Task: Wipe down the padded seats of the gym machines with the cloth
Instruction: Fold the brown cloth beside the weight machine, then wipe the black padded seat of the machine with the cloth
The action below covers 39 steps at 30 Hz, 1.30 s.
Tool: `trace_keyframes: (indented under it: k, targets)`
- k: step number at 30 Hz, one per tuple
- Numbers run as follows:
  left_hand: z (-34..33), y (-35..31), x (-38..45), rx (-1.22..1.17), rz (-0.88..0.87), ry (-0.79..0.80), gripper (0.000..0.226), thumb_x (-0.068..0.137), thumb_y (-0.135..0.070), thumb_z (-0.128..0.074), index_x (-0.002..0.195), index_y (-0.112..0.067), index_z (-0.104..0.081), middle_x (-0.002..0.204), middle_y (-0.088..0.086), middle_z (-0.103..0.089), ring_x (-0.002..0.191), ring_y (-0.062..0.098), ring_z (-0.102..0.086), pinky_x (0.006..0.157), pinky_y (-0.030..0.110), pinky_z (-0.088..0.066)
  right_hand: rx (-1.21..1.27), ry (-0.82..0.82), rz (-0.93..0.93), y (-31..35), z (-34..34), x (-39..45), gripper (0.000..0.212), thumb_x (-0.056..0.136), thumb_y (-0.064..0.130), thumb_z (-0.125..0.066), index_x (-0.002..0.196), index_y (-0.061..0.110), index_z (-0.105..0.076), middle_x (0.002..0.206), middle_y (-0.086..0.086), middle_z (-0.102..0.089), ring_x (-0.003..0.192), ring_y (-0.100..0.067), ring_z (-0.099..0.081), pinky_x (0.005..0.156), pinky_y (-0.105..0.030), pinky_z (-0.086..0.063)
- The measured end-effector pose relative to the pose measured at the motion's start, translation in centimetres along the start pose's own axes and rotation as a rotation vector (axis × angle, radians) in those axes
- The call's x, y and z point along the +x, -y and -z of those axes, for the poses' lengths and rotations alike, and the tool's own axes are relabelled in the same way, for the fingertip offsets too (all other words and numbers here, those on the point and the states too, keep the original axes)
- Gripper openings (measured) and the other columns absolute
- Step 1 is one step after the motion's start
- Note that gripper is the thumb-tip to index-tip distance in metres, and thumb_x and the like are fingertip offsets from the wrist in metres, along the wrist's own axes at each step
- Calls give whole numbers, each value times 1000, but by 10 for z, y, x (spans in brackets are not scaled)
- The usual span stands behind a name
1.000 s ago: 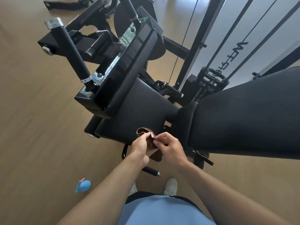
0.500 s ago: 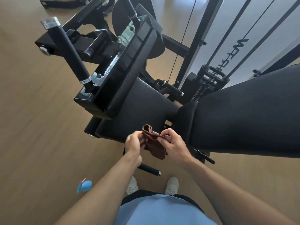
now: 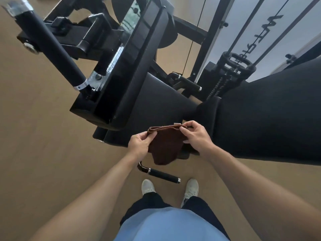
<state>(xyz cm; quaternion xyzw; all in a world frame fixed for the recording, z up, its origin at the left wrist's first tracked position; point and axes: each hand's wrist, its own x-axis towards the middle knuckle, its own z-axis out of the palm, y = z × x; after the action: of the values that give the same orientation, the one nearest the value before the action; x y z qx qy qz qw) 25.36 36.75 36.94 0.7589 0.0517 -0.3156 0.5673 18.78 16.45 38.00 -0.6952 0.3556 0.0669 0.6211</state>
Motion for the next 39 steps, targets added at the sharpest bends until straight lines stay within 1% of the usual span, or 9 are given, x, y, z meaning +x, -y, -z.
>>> trace_keyframes:
  k: [10, 17, 20, 22, 26, 31, 34, 36, 39]
  targets:
    - [28, -42, 33, 101, -55, 8, 22, 99, -35, -59, 101, -20, -75, 100, -3, -76, 97, 12, -68, 90, 25, -49, 121, -60, 115, 12, -38, 4, 6, 100, 22, -63, 96, 25, -62, 87, 10, -72, 92, -14, -71, 77, -41, -63]
    - [51, 25, 53, 588, 3, -24, 13, 99, -29, -56, 92, -25, -67, 97, 1, -67, 94, 22, -62, 77, 33, -44, 26, 2, -90, -46, -89, 2, 5, 97, 32, -66, 95, 27, -65, 91, 2, -73, 89, -14, -69, 88, -44, -59]
    - [42, 35, 59, 778, 15, -44, 18, 98, -38, -55, 104, -28, -68, 105, 2, -55, 97, 22, -57, 81, 32, -41, 140, -133, -229, -63, -100, 3, 4, 98, 30, -65, 97, 26, -64, 90, 7, -72, 89, -11, -68, 91, -41, -59]
    - [29, 33, 65, 843, 6, 24, 21, 98, -46, -50, 102, -34, -67, 100, -2, -64, 94, 23, -61, 81, 37, -48, 196, -269, -230, -65, -95, -4, 5, 99, 25, -64, 95, 26, -62, 87, 9, -72, 86, -9, -69, 88, -34, -59]
    - [-8, 15, 69, 552, 3, 240, 20, 97, -36, -48, 90, -32, -66, 75, -7, -72, 77, 15, -69, 78, 41, -58, 208, -419, -43, -56, -78, -39, 11, 100, 24, -63, 97, 34, -59, 89, 18, -70, 90, 0, -68, 78, -22, -57]
    - [-5, -1, 74, 387, -157, 180, 35, 93, -36, -38, 76, -17, -62, 70, 2, -67, 69, 15, -63, 73, 46, -54, 189, -226, 104, -53, -90, -55, 17, 97, 18, -67, 101, 35, -66, 89, 11, -72, 78, -24, -65, 64, -43, -55]
    - [30, 12, 87, 600, -175, 17, 34, 91, -47, -57, 72, -19, -56, 62, -5, -56, 60, 8, -52, 63, 37, -44, 35, 93, 161, -69, -121, -40, 17, 96, 27, -69, 112, 32, -71, 111, 26, -70, 100, -2, -67, 77, -23, -58]
    - [55, 26, 96, 772, -191, -122, 16, 87, -31, -72, 95, -22, -62, 91, -4, -66, 85, 14, -60, 79, 30, -46, -175, 174, 172, -93, -139, -13, 29, 97, 36, -64, 126, 38, -65, 134, 32, -56, 125, 9, -51, 99, -16, -47]
    - [78, 58, 109, 950, -210, -322, 54, 87, -9, -68, 138, -13, -52, 143, 12, -49, 132, 29, -43, 111, 27, -28, -377, 115, 82, -128, -156, 38, 49, 103, 36, -52, 151, 36, -43, 161, 19, -32, 149, -1, -24, 123, -26, -22]
